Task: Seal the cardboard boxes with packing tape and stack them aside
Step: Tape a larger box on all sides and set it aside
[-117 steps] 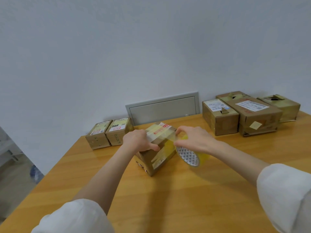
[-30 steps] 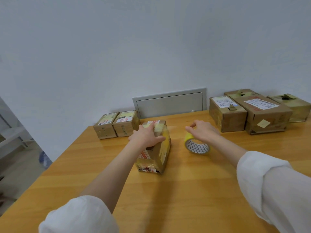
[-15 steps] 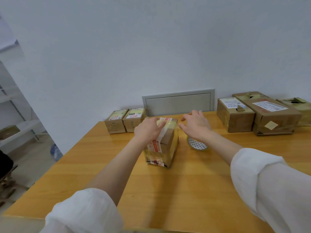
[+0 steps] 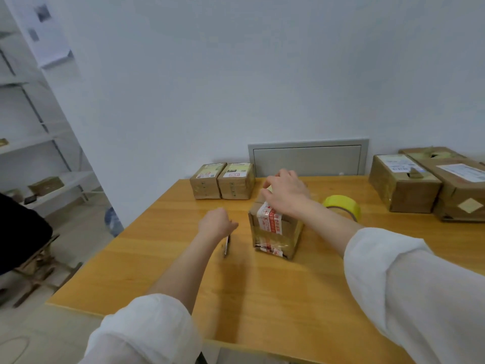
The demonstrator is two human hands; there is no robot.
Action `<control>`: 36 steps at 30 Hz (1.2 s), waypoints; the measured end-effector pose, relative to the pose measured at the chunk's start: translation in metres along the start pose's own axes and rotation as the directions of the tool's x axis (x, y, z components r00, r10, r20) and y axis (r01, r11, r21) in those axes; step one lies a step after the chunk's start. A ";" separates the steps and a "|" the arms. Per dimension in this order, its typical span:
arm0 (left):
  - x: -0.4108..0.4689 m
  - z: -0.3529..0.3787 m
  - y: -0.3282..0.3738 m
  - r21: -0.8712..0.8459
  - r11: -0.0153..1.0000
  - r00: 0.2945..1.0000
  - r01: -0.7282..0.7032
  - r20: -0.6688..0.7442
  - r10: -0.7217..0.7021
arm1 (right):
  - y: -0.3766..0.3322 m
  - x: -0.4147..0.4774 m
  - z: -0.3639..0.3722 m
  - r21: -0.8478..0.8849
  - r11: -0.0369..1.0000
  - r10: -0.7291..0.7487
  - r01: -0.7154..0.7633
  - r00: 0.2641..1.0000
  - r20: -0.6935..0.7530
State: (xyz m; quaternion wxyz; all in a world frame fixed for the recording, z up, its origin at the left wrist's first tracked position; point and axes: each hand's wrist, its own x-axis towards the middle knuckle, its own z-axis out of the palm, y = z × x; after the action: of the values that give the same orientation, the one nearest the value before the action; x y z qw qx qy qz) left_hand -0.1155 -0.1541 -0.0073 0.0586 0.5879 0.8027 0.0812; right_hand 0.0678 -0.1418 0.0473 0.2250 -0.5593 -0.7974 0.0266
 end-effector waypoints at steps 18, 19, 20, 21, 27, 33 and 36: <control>0.008 0.028 -0.010 -0.120 0.987 0.994 0.104 0.030 -0.101 | 0.040 0.006 0.003 0.091 0.995 0.053 -0.048 0.997 -0.054; 0.008 0.021 -0.008 -0.201 0.975 0.995 0.099 0.006 -0.100 | 0.043 0.006 0.001 0.101 0.993 0.062 -0.055 0.996 -0.062; 0.008 0.012 -0.005 -0.283 0.956 0.995 0.077 -0.032 -0.090 | 0.046 0.005 -0.002 0.112 0.992 0.074 -0.066 0.995 -0.069; 0.008 0.001 0.001 -0.348 0.937 0.994 0.039 -0.082 -0.072 | 0.050 0.004 -0.005 0.121 0.989 0.090 -0.081 0.993 -0.072; -0.012 -0.061 0.071 -0.495 0.827 0.937 -0.268 -0.335 0.103 | 0.081 -0.009 -0.019 0.277 0.942 0.216 -0.188 0.974 -0.075; -0.044 -0.066 0.131 -0.477 0.746 0.880 -0.465 -0.344 0.328 | 0.137 -0.029 -0.029 0.268 0.902 0.356 -0.339 0.934 -0.017; -0.046 -0.058 0.144 -0.436 0.766 0.876 -0.472 -0.333 0.350 | 0.158 -0.035 -0.025 0.217 0.902 0.359 -0.372 0.928 0.099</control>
State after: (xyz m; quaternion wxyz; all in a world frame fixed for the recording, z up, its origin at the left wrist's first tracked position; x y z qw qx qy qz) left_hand 0.0224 -0.1591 0.0783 0.0966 0.7004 0.6045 0.3670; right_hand 0.2259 -0.1198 0.0114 0.2571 -0.6676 -0.6759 0.1772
